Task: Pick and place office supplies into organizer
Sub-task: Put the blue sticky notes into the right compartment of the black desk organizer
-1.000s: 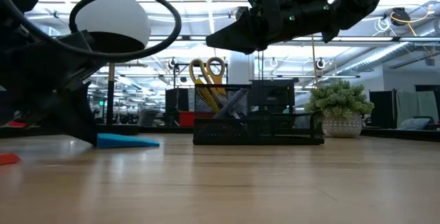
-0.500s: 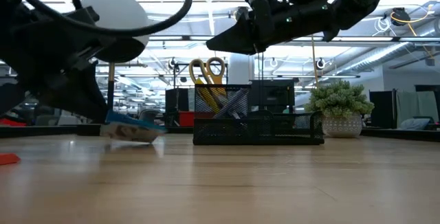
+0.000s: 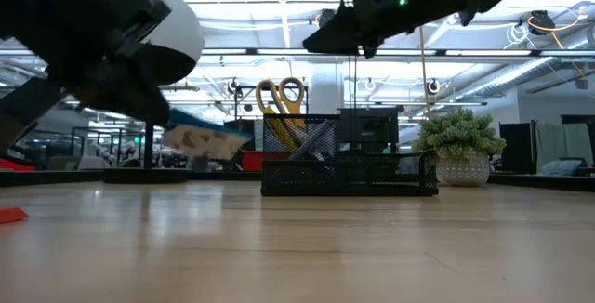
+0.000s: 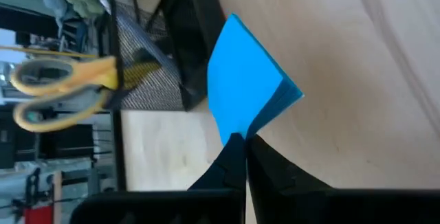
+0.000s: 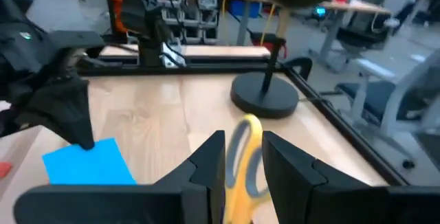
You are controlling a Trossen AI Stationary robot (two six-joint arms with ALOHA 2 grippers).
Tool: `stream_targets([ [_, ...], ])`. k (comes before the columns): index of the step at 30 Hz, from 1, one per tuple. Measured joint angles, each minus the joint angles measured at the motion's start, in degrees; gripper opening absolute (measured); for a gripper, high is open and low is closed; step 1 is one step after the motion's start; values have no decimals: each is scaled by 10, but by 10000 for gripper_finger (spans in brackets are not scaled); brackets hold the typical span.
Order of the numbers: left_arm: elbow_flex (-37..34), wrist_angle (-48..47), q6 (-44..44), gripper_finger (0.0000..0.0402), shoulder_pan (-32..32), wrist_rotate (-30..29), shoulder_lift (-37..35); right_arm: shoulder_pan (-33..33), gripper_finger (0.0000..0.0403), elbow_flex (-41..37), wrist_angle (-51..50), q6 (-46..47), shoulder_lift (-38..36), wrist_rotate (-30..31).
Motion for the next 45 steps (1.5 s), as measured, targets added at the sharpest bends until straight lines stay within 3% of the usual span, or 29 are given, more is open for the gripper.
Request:
stream_targets([
  [8,47,-13,54,0,4,-59,0,27,91,-18,-17,-55,-31,-107],
  [14,67,-31,57,0,8,-80,-20,67,91,-18,-16,-162,-32,-104],
  [20,67,-29,44,0,10,-86,-85,108,91,-18,-29,-279,-32,-92],
  [26,67,42,76,0,13,-47,-129,135,91,-18,-9,-353,-31,-16],
  [32,67,127,146,0,22,-2,-130,142,91,-18,23,-370,-32,-36],
  [45,67,157,157,0,61,51,-130,150,91,-18,25,-364,-27,-46],
])
